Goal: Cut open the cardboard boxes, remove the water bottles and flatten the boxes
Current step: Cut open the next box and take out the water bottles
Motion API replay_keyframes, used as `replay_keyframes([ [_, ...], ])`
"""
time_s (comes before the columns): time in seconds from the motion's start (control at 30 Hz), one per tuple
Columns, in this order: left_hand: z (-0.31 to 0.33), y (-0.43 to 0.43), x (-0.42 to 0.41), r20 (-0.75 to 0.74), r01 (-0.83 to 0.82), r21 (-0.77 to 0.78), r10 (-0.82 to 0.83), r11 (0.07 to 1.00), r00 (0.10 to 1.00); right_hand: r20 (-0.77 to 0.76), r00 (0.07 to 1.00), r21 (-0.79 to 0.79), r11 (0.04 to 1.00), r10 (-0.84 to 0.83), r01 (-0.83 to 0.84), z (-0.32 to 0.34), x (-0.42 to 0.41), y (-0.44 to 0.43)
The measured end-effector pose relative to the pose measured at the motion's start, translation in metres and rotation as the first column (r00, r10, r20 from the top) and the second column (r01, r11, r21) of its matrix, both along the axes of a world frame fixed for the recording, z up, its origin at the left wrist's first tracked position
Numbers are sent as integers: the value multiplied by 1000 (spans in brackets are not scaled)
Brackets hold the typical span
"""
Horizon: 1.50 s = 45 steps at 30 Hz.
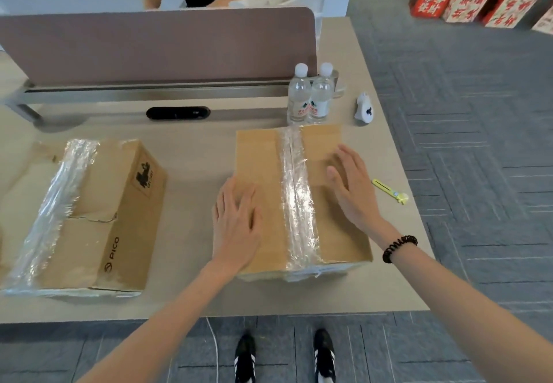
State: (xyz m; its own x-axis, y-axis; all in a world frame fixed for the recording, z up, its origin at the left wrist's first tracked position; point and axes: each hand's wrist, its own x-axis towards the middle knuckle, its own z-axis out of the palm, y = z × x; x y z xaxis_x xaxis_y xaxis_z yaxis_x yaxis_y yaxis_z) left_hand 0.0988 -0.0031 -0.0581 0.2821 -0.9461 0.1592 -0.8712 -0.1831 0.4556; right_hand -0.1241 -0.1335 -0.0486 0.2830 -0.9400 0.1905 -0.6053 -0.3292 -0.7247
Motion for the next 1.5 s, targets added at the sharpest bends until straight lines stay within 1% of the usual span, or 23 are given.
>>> replay_keyframes([
  [0.07,-1,0,8,7,78,16,-78,997,997,175,972,55,987,-157,150,0,-3,0],
  [0.1,-2,-1,6,3,103,22,-103,994,995,222,946,108,970,-238,219,-4,-10,-4],
  [0.13,-3,-2,7,-2,122,34,-122,992,993,219,924,156,946,-313,284,-10,-16,-7],
  [0.17,-3,-2,7,0,134,50,-134,990,991,157,917,200,921,-367,334,-19,-24,-12],
  [0.2,-5,-2,7,10,140,65,-141,988,990,49,924,232,904,-379,359,-31,-33,-17],
  [0.27,-6,-2,8,34,147,75,-150,986,988,-200,927,291,884,-317,365,-55,-49,-24],
  [0.33,-6,-2,10,19,142,79,-143,987,989,-368,899,315,878,-238,361,-74,-61,-29],
  [0.43,-3,-2,10,-17,128,72,-127,989,992,-508,845,309,881,-165,358,-93,-74,-37],
  [0.5,-1,-2,10,-14,118,70,-118,991,993,-572,811,328,871,-126,366,-101,-82,-41],
  [0.57,-1,-3,10,-27,106,68,-104,992,994,-611,790,345,880,-54,327,-106,-89,-44],
  [0.6,-1,-3,11,-31,103,68,-101,992,994,-609,793,343,891,-31,298,-108,-90,-45],
  [0.67,-2,-3,11,-25,101,64,-99,993,995,-569,821,314,912,-40,262,-108,-90,-44],
  [0.8,-1,-3,11,-21,94,72,-93,993,995,-485,863,201,943,-140,266,-103,-83,-36],
  [0.87,0,-2,11,-13,98,76,-97,992,995,-493,846,131,945,-201,301,-103,-83,-34],
  [0.93,0,-3,11,-17,102,78,-101,992,995,-540,813,109,941,-215,321,-105,-85,-35],
  [1.0,-1,-3,11,-22,103,73,-102,992,995,-556,803,143,927,-214,346,-108,-84,-36],
  [1.13,-2,-3,12,-34,107,71,-105,992,994,-497,828,166,909,-259,383,-112,-78,-39],
  [1.27,-1,-3,13,-37,104,71,-102,992,994,-405,878,322,859,-255,398,-112,-73,-49],
  [1.43,1,-2,12,-56,99,64,-96,993,994,-388,888,458,784,-249,420,-114,-79,-54],
  [1.5,1,-2,12,-59,98,63,-95,993,994,-336,903,516,749,-269,415,-108,-78,-50],
])
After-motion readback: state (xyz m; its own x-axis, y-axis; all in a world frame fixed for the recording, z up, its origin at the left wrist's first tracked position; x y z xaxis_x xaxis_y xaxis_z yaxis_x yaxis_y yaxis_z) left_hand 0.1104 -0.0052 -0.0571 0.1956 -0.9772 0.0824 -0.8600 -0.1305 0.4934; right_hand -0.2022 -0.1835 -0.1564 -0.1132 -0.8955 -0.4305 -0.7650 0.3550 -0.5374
